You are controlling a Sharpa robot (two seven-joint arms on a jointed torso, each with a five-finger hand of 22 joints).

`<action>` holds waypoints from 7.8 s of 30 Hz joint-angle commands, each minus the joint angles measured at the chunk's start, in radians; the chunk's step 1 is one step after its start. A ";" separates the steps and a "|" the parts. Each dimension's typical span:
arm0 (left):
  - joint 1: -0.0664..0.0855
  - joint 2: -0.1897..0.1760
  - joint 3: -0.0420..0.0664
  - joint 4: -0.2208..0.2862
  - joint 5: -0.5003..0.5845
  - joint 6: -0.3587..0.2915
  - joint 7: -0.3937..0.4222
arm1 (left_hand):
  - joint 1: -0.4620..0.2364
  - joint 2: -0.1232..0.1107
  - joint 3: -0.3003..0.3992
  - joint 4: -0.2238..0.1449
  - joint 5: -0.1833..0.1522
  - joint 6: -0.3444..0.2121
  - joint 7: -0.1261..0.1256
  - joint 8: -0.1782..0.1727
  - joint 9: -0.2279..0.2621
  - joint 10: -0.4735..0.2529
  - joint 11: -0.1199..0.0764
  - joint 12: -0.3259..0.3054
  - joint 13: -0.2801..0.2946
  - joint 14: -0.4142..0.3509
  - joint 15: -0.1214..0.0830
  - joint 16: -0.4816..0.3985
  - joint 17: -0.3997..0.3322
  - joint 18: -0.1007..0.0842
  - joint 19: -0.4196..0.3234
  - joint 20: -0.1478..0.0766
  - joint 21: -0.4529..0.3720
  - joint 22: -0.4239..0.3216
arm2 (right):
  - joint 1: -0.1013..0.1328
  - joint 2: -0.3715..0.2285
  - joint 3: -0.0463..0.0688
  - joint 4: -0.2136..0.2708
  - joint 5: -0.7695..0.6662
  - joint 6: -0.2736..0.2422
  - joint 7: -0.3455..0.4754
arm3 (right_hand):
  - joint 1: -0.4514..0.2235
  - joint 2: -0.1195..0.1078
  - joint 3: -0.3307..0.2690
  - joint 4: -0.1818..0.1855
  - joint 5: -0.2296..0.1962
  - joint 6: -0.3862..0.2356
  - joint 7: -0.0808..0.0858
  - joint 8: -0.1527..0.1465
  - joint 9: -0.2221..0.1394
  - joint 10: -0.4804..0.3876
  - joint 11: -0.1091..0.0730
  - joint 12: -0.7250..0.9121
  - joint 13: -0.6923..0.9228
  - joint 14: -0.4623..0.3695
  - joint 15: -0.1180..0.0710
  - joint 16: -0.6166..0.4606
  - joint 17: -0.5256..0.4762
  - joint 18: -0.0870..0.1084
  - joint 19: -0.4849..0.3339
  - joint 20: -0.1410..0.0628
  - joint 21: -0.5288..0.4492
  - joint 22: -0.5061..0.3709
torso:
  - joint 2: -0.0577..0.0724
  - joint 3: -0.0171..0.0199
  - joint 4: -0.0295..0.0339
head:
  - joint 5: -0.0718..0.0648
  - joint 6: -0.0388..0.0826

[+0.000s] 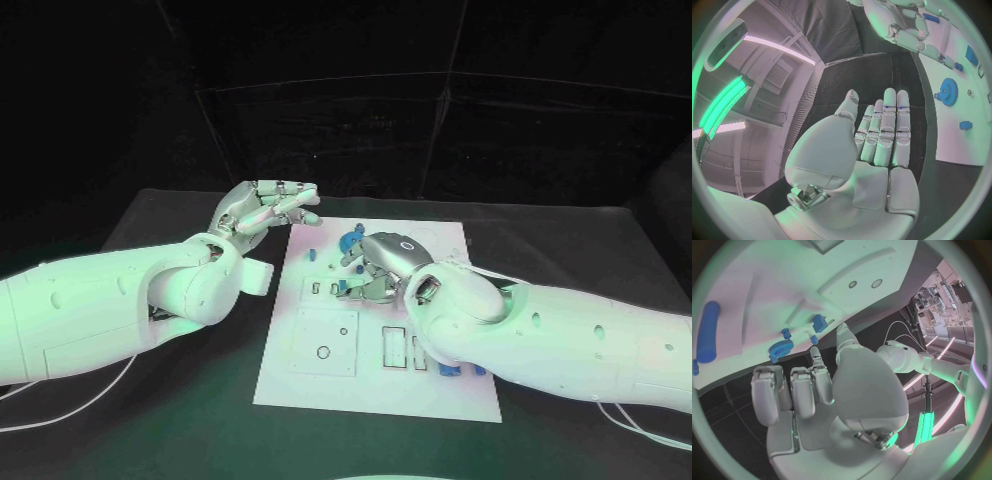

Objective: Assemble the parts on the task board

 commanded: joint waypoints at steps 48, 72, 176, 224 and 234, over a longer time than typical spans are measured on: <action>0.100 0.357 0.002 -0.284 -1.102 0.515 -1.134 | -0.257 0.013 -0.191 0.263 -0.014 0.002 -0.153 0.394 0.417 0.211 -0.163 1.085 1.014 0.333 -0.163 1.350 1.345 -0.124 0.500 -0.167 1.033 1.173 | 0.112 -0.331 0.045 -0.001 0.567 0.141 0.346 | 0.043 0.075 -0.031 -0.040 0.166 0.016 -0.010 0.013 0.000 -0.008 -0.007 -0.073 0.119 0.104 -0.006 0.005 0.263 -0.008 0.102 -0.006 0.003 0.263 | -0.056 0.0194 0.0005 | 0.007 -0.035; 0.094 0.431 0.002 -0.339 -1.147 0.623 -1.149 | -0.234 0.024 -0.187 0.257 -0.013 -0.010 -0.153 0.409 0.441 0.207 -0.162 1.085 1.014 0.333 -0.162 1.350 1.345 -0.123 0.497 -0.167 1.030 1.167 | 0.114 -0.319 0.045 -0.018 0.566 0.148 0.326 | 0.039 0.078 -0.045 -0.035 0.191 0.013 -0.010 0.012 0.000 -0.014 -0.007 -0.082 0.112 0.104 -0.006 0.005 0.263 -0.008 0.102 -0.006 0.003 0.263 | -0.057 0.0199 0.0008 | 0.014 -0.046; 0.080 0.318 0.003 -0.204 -1.055 0.389 -1.126 | -0.117 -0.150 0.675 -0.042 0.008 -0.057 -0.156 0.424 0.581 0.219 -0.169 1.049 0.986 0.333 -0.165 1.350 1.345 -0.115 0.486 -0.169 0.998 1.143 | 0.114 -0.304 0.045 -0.065 0.559 0.165 0.309 | 0.047 0.091 -0.050 -0.037 0.206 0.014 -0.011 0.014 0.001 -0.019 -0.008 -0.090 0.105 0.104 -0.008 0.005 0.263 -0.008 0.102 -0.007 0.003 0.263 | -0.060 0.0224 0.0059 | 0.023 -0.074; 0.033 0.324 0.002 -0.242 -1.069 0.458 -1.146 | -0.155 -0.163 0.718 -0.036 0.031 -0.050 -0.160 0.438 0.600 0.227 -0.171 1.052 0.987 0.333 -0.167 1.350 1.345 -0.116 0.488 -0.170 1.000 1.149 | 0.114 -0.310 0.045 -0.063 0.559 0.165 0.310 | 0.047 0.091 -0.050 -0.037 0.206 0.014 -0.011 0.014 0.001 -0.019 -0.008 -0.090 0.105 0.104 -0.008 0.005 0.263 -0.008 0.102 -0.007 0.003 0.263 | -0.061 0.0226 0.0052 | 0.032 -0.087; 0.033 0.329 0.002 -0.247 -1.069 0.461 -1.146 | -0.195 -0.166 0.718 -0.018 0.035 -0.038 -0.168 0.449 0.614 0.233 -0.177 1.055 0.988 0.333 -0.171 1.350 1.345 -0.115 0.487 -0.172 0.996 1.145 | 0.114 -0.309 0.045 -0.063 0.559 0.165 0.311 | 0.047 0.091 -0.050 -0.037 0.206 0.014 -0.011 0.014 0.001 -0.019 -0.008 -0.090 0.105 0.104 -0.008 0.005 0.263 -0.008 0.102 -0.007 0.003 0.263 | -0.061 0.0230 0.0046 | 0.033 -0.088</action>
